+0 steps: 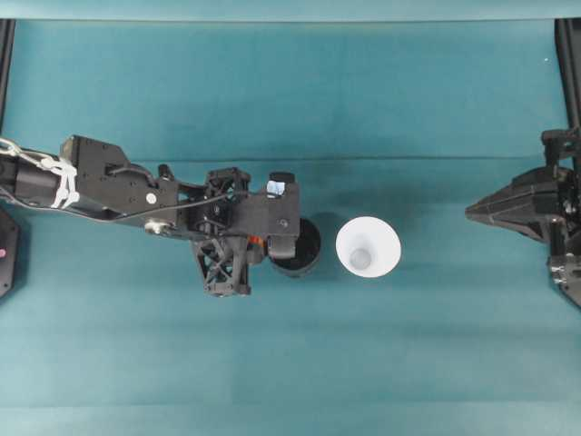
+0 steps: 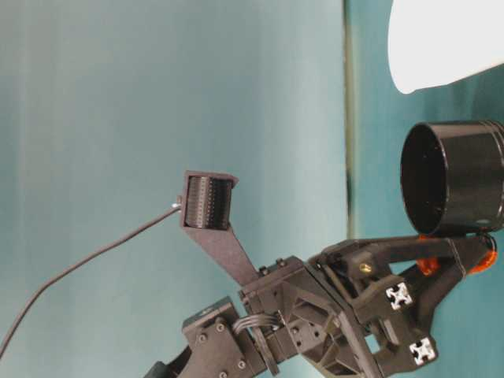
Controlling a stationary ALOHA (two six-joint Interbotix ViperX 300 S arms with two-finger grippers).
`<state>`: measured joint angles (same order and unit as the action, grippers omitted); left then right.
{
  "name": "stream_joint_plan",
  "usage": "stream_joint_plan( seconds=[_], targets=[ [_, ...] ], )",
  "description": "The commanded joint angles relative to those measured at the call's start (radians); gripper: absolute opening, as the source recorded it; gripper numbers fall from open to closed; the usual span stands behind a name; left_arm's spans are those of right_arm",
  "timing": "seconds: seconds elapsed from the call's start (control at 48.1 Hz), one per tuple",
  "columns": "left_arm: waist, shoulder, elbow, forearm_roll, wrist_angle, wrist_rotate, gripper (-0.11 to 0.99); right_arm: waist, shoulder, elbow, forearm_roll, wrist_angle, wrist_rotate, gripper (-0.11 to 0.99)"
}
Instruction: Put the paper cup into the moved red handle cup holder.
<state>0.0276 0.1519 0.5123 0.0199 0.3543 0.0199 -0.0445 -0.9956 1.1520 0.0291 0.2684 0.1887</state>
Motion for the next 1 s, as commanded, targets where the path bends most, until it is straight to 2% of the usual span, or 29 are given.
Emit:
stream_joint_plan(
  seconds=[0.0,0.104,0.166,0.312,0.436,0.623,0.706,0.831,0.873,0.977],
  targets=[
    [-0.003,-0.006,-0.002,0.002,0.008,-0.002,0.60,-0.003,0.006,-0.012,-0.002,-0.005,0.011,-0.11],
    [-0.003,-0.006,-0.002,0.002,0.006,0.005,0.88,-0.003,0.006,-0.012,-0.002,-0.005,0.011,-0.11],
    [-0.002,-0.006,-0.003,0.002,0.005,0.006,0.97,-0.003,0.006,-0.012,-0.002,-0.005,0.011,-0.11],
    [-0.002,-0.031,-0.003,0.002,0.021,0.008,0.93,-0.003,0.006,-0.012,-0.002,-0.005,0.012,-0.11],
    [-0.002,-0.147,0.000,0.002,0.098,0.014,0.93,-0.003,0.006,-0.012,-0.002,-0.005,0.012,-0.11],
    [-0.003,-0.341,0.020,0.002,0.195,0.060,0.93,-0.003,0.006,-0.015,-0.002,0.008,0.011,-0.11],
    [-0.003,-0.410,0.043,0.002,0.210,0.067,0.93,-0.006,0.006,-0.017,-0.002,0.025,0.012,-0.11],
    [-0.003,-0.489,0.086,0.002,0.212,0.063,0.93,-0.040,0.008,-0.037,-0.002,0.110,0.012,-0.11],
    [-0.005,-0.506,0.097,0.002,0.212,0.061,0.93,-0.057,0.008,-0.055,-0.002,0.146,0.012,-0.11],
    [-0.008,-0.535,0.118,0.003,0.213,0.058,0.93,-0.083,0.011,-0.107,-0.002,0.210,0.012,-0.09]
  ],
)
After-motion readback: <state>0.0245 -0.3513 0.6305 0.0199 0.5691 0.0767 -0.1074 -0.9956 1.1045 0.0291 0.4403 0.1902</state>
